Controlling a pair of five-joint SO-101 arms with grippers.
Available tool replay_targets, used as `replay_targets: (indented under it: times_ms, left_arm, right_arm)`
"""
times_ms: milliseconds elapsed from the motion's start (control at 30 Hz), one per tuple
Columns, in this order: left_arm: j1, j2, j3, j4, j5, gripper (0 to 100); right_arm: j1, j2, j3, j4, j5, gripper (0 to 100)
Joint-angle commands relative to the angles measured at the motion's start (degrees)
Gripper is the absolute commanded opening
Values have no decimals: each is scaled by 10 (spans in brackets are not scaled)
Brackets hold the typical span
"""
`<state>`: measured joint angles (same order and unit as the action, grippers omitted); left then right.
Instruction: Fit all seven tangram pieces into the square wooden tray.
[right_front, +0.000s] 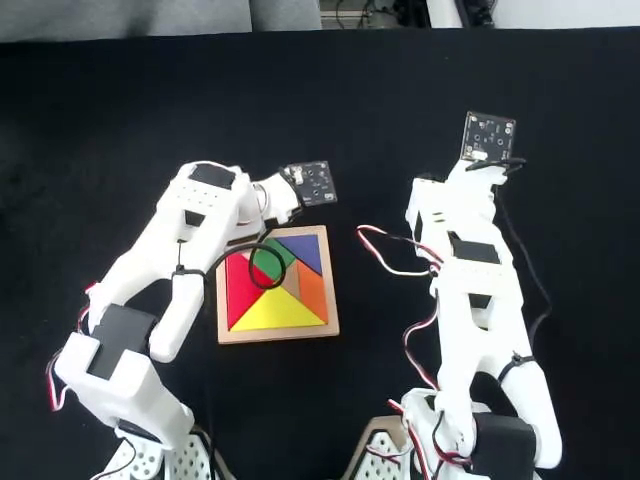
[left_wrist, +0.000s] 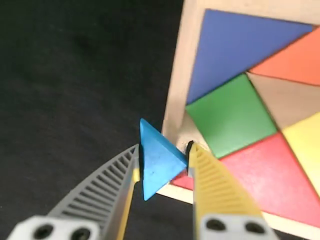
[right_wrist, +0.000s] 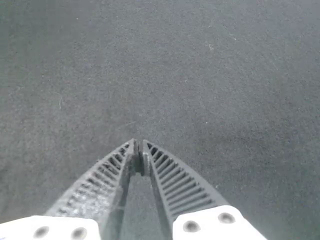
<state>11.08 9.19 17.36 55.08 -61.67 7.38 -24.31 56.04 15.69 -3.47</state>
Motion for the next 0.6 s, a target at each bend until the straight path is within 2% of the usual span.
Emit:
replay_targets:
  times_ms: [0,333,567]
  left_arm:
    - [-10,11,0,-33,3,145]
    - [49,18,5,21,6,145]
    - [44,-26,6,22,8,145]
  right_arm:
    - [-6,-3,-5,-9,5,15]
    - [-6,-3,-6,-9,5,15]
    - [-6,-3,-6,-9,5,15]
